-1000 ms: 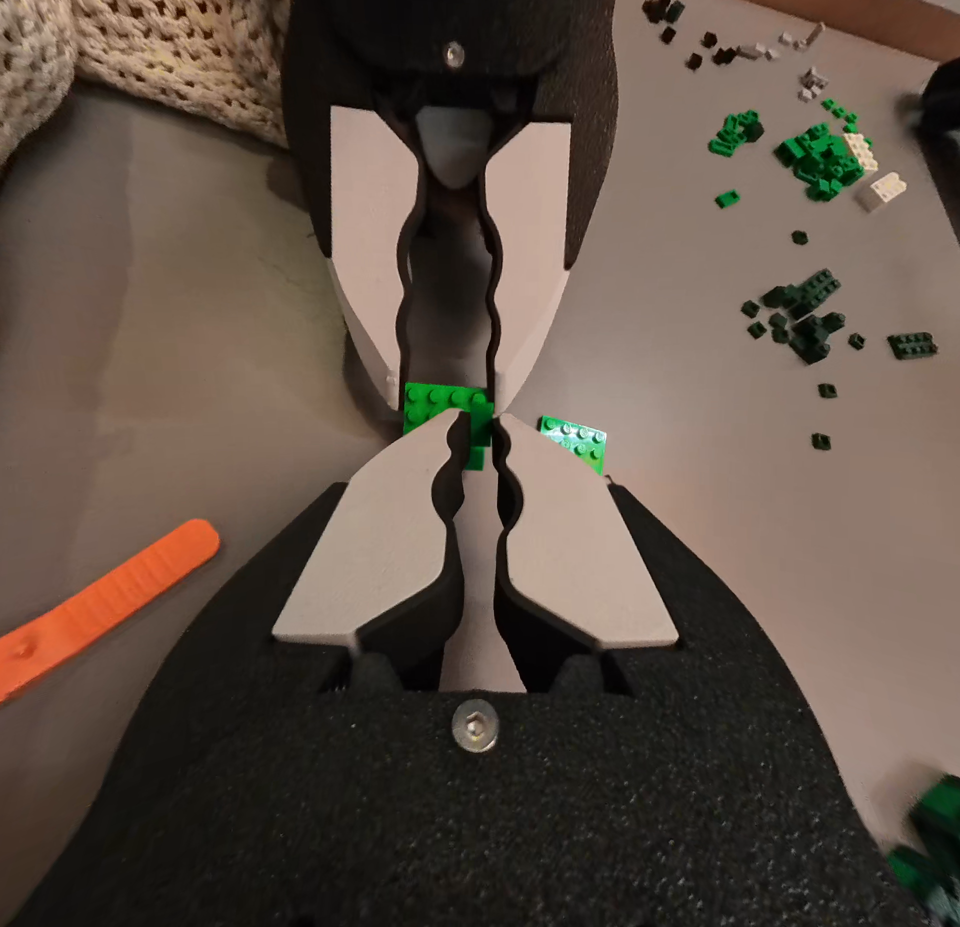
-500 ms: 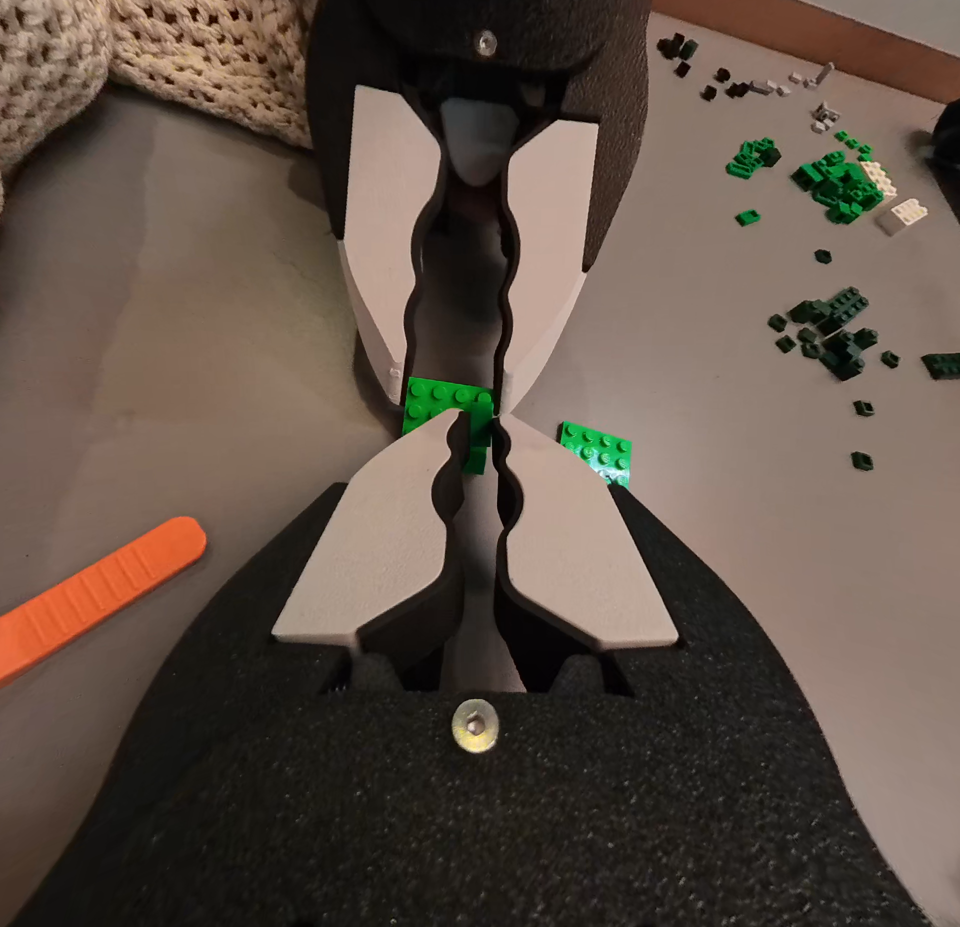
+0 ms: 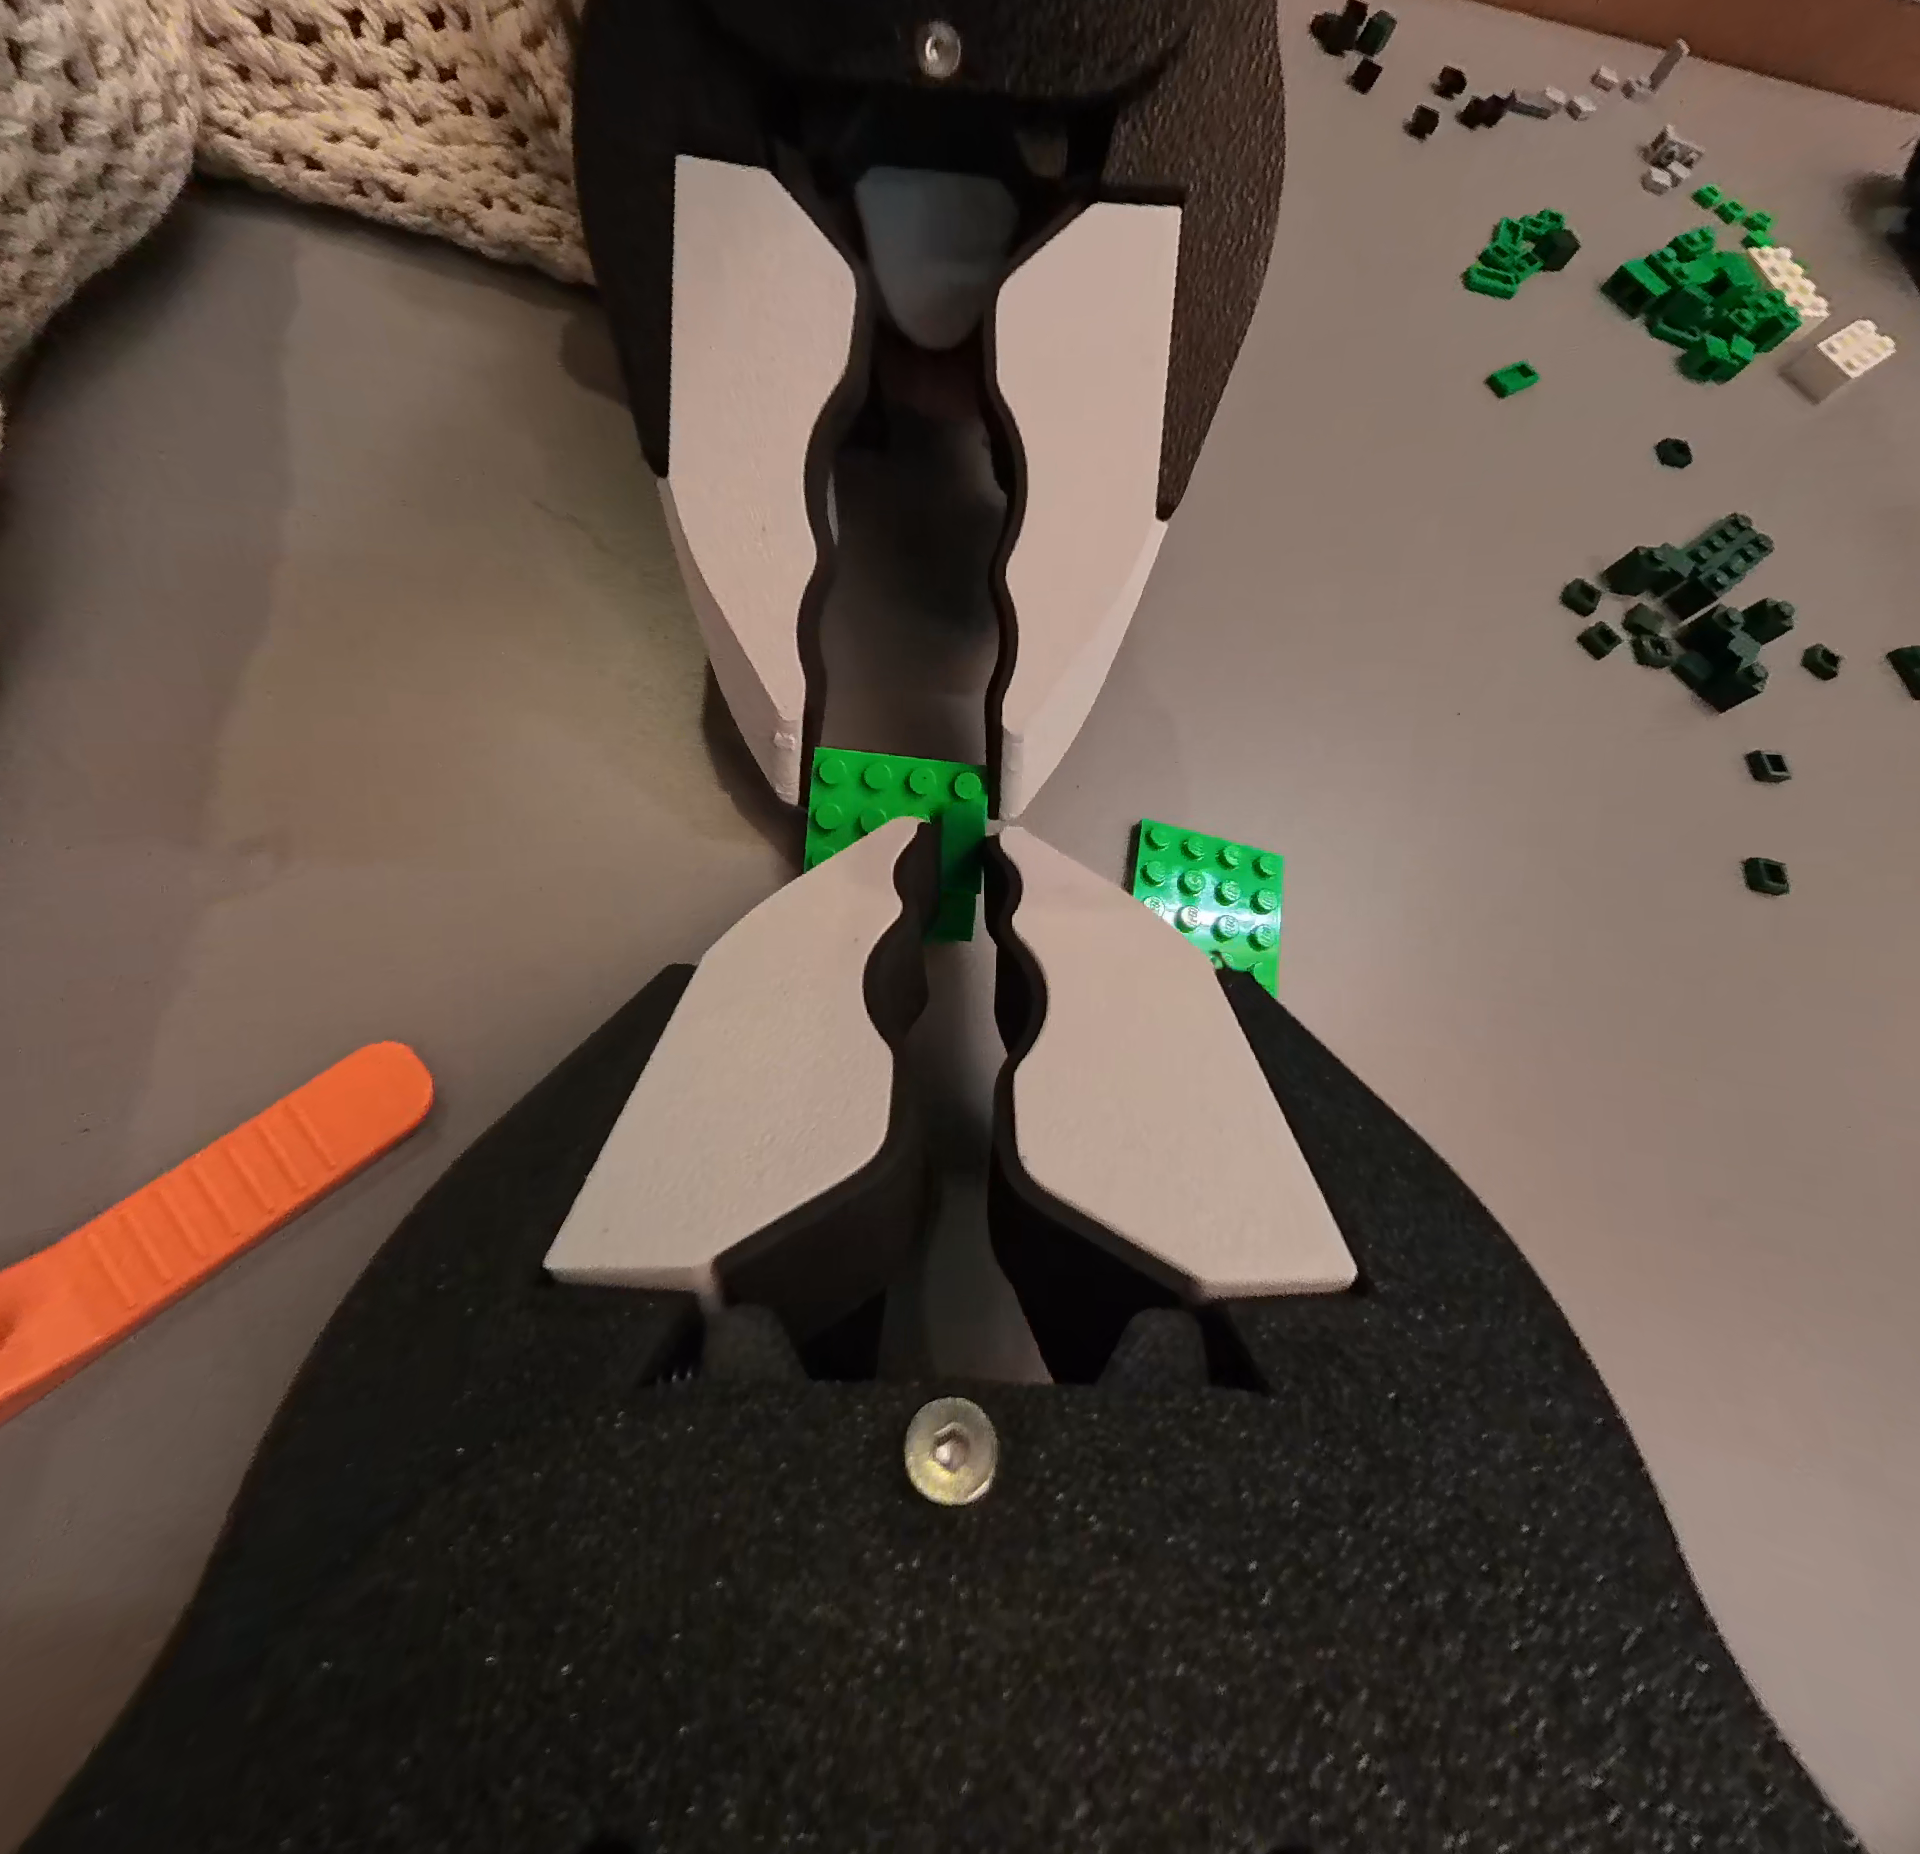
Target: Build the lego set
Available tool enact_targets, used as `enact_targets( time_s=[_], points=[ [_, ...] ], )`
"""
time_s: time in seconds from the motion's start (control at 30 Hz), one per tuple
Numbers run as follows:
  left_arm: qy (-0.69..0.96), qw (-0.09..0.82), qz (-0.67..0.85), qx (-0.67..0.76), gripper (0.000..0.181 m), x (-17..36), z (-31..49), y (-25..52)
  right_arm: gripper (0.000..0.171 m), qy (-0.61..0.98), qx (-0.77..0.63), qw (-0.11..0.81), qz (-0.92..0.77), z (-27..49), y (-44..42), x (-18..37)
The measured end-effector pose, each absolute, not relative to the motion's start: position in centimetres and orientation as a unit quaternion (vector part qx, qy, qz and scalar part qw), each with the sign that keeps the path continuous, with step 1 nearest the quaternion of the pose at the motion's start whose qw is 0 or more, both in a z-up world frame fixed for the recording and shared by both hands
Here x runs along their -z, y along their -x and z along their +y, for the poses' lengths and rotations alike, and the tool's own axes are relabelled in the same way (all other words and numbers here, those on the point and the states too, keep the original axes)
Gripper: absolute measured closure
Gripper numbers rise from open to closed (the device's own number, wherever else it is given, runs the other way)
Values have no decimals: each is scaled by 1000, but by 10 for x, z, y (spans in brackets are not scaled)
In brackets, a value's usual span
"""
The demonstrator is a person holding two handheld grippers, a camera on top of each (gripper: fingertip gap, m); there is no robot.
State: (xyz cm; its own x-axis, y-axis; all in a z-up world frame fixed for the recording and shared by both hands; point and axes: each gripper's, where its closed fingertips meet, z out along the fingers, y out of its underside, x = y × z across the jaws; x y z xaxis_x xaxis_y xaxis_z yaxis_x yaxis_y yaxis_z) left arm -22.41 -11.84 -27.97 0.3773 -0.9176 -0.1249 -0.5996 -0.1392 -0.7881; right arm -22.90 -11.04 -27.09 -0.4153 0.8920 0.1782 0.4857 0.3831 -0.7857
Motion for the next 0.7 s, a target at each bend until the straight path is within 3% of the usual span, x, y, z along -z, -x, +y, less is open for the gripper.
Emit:
enact_targets(
  time_s=[0.43, 0.7],
  points=[
    [728, 398, 523, 197, 147, 282, -119, 231, 159, 453, -336, 302, -769, -112, 229, 270],
    [724, 412, 517, 196, 147, 278, -117, 232, 146, 484, -383, 284, -734, -106, 223, 260]
  ],
)
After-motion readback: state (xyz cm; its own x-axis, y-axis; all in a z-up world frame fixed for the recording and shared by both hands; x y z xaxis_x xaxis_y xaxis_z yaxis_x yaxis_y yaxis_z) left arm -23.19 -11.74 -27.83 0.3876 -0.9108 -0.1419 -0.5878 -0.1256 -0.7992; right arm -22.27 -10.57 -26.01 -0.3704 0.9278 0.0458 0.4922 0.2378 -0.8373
